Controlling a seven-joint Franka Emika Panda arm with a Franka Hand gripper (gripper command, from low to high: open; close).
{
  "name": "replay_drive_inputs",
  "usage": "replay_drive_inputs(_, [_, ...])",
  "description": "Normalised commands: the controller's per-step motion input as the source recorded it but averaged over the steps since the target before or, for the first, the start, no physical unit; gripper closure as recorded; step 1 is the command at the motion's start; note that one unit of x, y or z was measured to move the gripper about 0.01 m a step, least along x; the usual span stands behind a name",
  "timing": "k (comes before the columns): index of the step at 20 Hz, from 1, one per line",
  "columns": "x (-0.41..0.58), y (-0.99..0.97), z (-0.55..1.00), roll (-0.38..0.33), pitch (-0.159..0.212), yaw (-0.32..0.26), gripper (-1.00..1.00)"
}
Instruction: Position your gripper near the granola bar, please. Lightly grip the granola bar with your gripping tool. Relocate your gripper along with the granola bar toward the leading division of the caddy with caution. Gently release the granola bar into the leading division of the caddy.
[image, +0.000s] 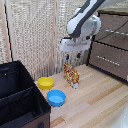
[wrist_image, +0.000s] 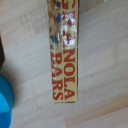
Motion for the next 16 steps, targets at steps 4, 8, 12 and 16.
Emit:
replay_drive_inputs(4, [0.253, -0.03, -0.25, -0.062, 0.078, 0.000, -1.00])
replay_drive_inputs(8, [0.239, -0.01, -0.27, -0.063, 0.093, 0.000, -1.00])
replay_drive_inputs(12, [0.209, -0.06, -0.30, -0.064, 0.107, 0.000, -1.00])
replay_drive_inputs(16, [0.230, -0.12, -0.23, -0.030, 0.077, 0.005, -1.00])
